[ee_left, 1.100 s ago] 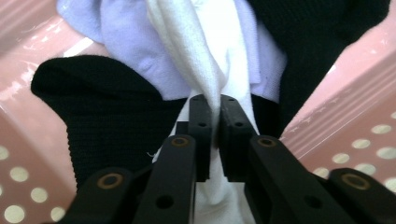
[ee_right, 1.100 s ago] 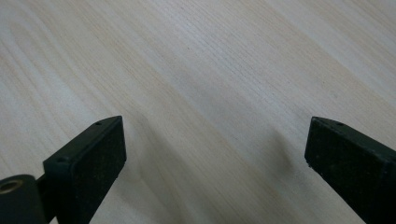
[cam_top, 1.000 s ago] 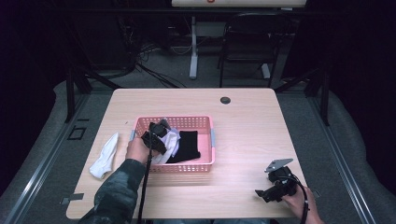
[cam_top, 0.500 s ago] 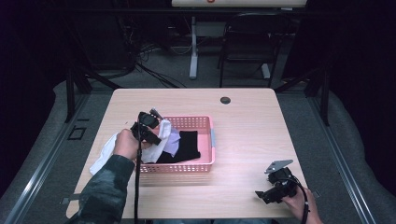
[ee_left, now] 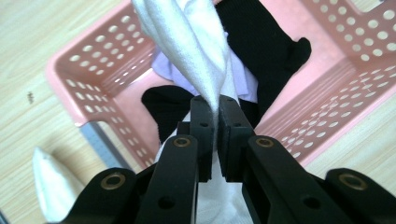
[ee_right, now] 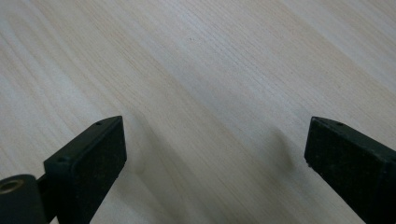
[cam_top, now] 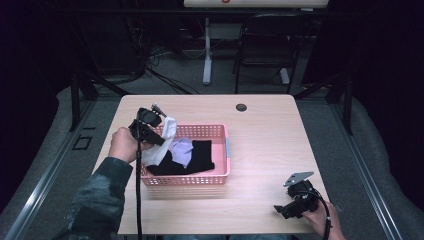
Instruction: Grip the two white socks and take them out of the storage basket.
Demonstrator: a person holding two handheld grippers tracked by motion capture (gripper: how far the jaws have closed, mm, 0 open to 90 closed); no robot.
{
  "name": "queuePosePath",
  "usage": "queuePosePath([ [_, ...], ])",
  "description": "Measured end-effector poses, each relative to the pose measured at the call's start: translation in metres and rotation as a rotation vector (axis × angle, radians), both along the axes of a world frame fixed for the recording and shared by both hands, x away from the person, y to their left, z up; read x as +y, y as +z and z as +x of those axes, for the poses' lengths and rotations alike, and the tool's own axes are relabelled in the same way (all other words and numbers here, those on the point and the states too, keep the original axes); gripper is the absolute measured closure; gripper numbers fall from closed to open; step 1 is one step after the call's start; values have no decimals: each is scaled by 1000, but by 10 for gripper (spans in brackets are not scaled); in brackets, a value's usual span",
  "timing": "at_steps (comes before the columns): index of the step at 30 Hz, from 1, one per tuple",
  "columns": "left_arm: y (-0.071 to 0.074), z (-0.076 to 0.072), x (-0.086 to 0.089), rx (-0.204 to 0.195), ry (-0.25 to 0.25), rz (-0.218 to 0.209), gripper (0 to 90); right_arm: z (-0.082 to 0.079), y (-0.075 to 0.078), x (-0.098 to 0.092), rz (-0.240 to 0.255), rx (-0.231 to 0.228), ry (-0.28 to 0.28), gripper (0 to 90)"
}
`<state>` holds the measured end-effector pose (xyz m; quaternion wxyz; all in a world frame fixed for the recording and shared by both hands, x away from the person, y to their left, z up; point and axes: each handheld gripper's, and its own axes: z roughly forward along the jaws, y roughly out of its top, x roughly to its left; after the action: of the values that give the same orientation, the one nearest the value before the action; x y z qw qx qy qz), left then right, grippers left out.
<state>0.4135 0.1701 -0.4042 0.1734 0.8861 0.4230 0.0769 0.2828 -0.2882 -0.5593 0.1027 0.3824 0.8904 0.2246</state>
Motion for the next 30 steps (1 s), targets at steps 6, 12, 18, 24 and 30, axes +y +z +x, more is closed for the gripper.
queuePosePath([
  [6, 13, -3, 7, -13, 8, 12, 863, 0, -1, 1, 15, -3, -3, 48],
  [12, 24, -5, 15, -19, 22, 23, 863, 0, -1, 0, 7, 1, 3, 48],
  [18, 32, -8, 25, -34, 43, 28, 863, 0, 0, 0, -9, 1, 7, 48],
  [24, 36, -11, 39, -42, 75, 37, 863, 0, 0, 0, 1, -2, 2, 48],
  [30, 34, -12, 61, -43, 125, 34, 863, 1, 0, 0, -1, 3, 6, 48],
])
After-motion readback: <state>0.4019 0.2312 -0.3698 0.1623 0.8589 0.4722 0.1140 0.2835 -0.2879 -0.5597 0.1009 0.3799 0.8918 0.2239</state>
